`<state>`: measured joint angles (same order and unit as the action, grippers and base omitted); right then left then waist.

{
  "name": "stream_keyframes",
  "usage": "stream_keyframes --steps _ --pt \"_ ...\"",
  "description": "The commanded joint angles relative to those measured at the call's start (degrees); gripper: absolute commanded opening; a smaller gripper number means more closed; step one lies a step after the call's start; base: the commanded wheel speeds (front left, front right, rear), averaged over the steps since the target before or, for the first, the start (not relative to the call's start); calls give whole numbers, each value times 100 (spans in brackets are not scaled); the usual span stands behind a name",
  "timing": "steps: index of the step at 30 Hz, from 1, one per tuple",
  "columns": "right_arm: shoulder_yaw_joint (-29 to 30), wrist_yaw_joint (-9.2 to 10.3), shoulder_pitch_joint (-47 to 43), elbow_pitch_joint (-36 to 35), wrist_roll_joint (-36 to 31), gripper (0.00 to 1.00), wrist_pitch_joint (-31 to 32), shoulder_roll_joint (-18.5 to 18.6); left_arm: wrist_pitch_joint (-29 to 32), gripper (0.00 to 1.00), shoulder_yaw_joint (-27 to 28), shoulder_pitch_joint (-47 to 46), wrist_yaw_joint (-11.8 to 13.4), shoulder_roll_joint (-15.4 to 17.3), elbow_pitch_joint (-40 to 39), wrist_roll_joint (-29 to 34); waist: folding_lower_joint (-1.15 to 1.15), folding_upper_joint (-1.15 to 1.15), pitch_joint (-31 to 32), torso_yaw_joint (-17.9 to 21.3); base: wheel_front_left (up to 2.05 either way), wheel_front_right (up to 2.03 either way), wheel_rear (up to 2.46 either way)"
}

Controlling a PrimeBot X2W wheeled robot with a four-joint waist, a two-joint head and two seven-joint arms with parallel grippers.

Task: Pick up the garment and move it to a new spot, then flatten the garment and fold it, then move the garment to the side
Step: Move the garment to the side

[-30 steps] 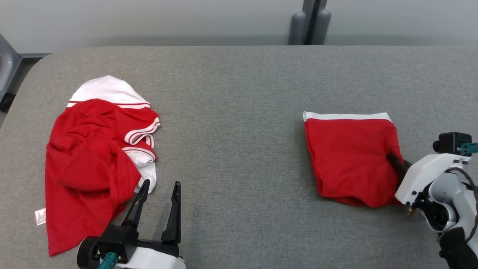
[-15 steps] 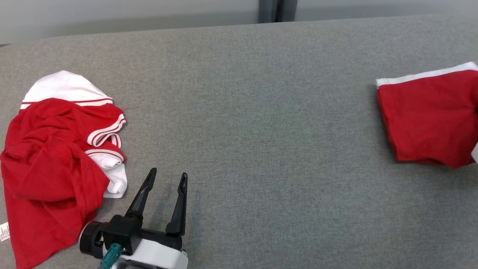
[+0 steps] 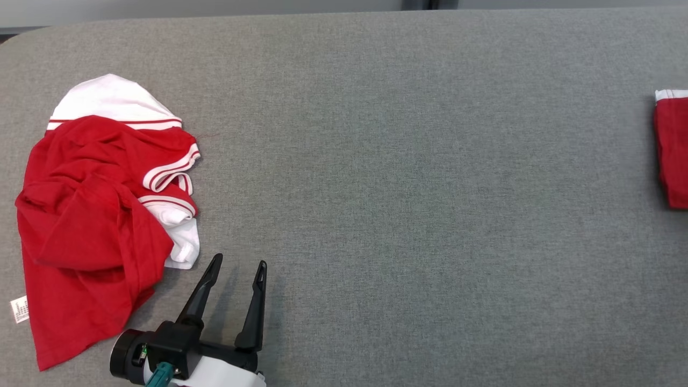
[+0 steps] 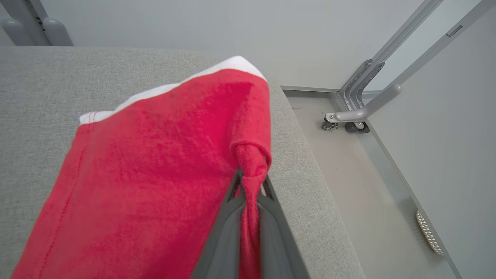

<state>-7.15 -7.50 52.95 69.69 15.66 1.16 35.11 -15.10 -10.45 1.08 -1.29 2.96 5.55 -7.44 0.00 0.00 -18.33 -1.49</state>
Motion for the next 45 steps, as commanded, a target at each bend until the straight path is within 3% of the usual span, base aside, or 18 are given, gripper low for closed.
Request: stream_keyframes --steps 1,7,16,20,25,26,32,39,45 --pt "37 1 88 45 -119 100 -125 81 -7 100 13 34 -29 18 -23 32 0 0 -13 30 0 0 0" --pt "65 1 363 168 -795 100 -710 -40 -7 100 14 -61 2 12 -54 -2 0 0 -22 243 0 0 0" --pt "300 1 256 -319 -889 100 -1585 -496 -7 100 18 11 88 6 -16 -214 0 0 478 430 0 0 0" --pt "515 1 -295 -1403 -620 100 -1641 -749 -7 100 2 76 202 4 -18 -372 0 0 783 400 0 0 0" --pt "628 1 -1834 -3468 -433 100 -1639 -1104 -7 100 55 76 372 4 -18 -591 0 0 999 283 0 0 0" --pt "628 1 -1834 -3468 -433 100 -1639 -1104 -7 100 55 76 372 4 -18 -591 0 0 999 283 0 0 0" --pt "680 1 -3622 -5346 -384 100 -1640 -1666 -7 100 176 104 491 3 -37 -715 0 0 1108 39 0 0 0" --pt "986 1 -4943 -6369 -776 100 -1641 -2312 -7 100 286 216 404 3 62 -635 0 0 1343 -234 0 0 0" --pt "1288 1 -5737 -6302 -983 100 -1641 -2877 -7 100 346 256 239 3 202 -478 0 0 1705 -337 0 0 0"
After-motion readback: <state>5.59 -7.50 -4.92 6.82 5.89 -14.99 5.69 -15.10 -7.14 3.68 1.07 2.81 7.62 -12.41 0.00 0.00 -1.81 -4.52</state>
